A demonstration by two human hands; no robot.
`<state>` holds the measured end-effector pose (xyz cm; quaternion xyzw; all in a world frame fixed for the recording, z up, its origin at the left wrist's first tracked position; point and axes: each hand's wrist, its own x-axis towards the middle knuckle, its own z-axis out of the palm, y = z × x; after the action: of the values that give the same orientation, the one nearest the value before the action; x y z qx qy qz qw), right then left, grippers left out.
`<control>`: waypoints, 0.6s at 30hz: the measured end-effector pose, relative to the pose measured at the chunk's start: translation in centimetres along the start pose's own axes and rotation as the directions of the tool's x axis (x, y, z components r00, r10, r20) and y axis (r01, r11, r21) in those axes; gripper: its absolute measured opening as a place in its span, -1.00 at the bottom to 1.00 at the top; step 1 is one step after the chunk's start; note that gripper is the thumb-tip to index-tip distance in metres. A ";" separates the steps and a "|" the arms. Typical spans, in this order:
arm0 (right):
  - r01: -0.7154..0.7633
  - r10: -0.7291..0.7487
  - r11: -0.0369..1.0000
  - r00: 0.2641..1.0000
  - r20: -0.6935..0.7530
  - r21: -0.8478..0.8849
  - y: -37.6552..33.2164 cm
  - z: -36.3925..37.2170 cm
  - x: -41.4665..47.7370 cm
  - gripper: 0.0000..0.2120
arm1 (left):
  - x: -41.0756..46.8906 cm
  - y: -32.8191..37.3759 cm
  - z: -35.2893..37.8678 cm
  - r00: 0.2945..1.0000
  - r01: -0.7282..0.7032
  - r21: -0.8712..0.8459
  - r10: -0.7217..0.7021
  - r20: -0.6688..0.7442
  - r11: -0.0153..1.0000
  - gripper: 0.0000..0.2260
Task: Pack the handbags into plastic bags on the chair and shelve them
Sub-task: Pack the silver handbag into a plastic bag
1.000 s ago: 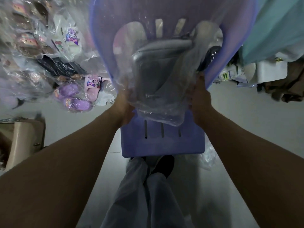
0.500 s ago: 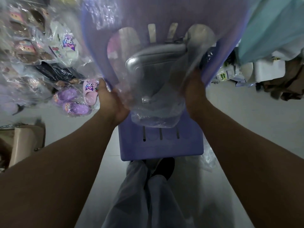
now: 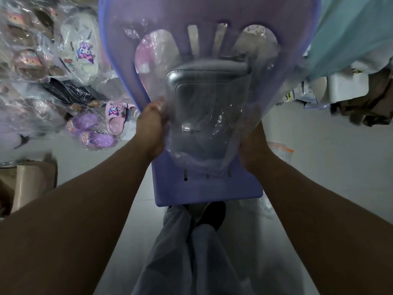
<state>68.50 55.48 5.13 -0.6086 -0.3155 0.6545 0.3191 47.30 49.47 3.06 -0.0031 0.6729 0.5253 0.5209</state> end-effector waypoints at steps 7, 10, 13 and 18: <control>-0.064 0.082 0.972 0.994 0.070 -0.224 2.2 -0.2 0.0 -0.78 | -1.0 -1.5 1.5 0.969 0.164 0.078 -0.175 0.172 0.983 -0.42; 0.015 0.067 0.852 0.988 0.137 -0.524 3.6 -0.5 0.5 -0.71 | -1.0 -2.4 1.6 0.958 0.214 0.128 -0.234 0.163 0.968 -0.36; -0.010 0.088 0.805 0.991 0.104 -0.593 3.3 0.0 0.6 -0.69 | -1.9 -1.7 2.5 0.964 0.213 0.108 -0.227 0.138 0.971 -0.42; -0.086 0.115 0.819 0.993 0.015 -0.567 2.9 0.8 0.2 -0.43 | -4.6 -1.9 3.1 0.962 0.241 0.087 -0.250 0.110 0.967 -0.55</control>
<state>67.61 53.88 2.74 -0.6753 -0.4705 0.5620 0.0818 52.59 48.31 5.26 -0.0359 0.6534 0.4309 0.6213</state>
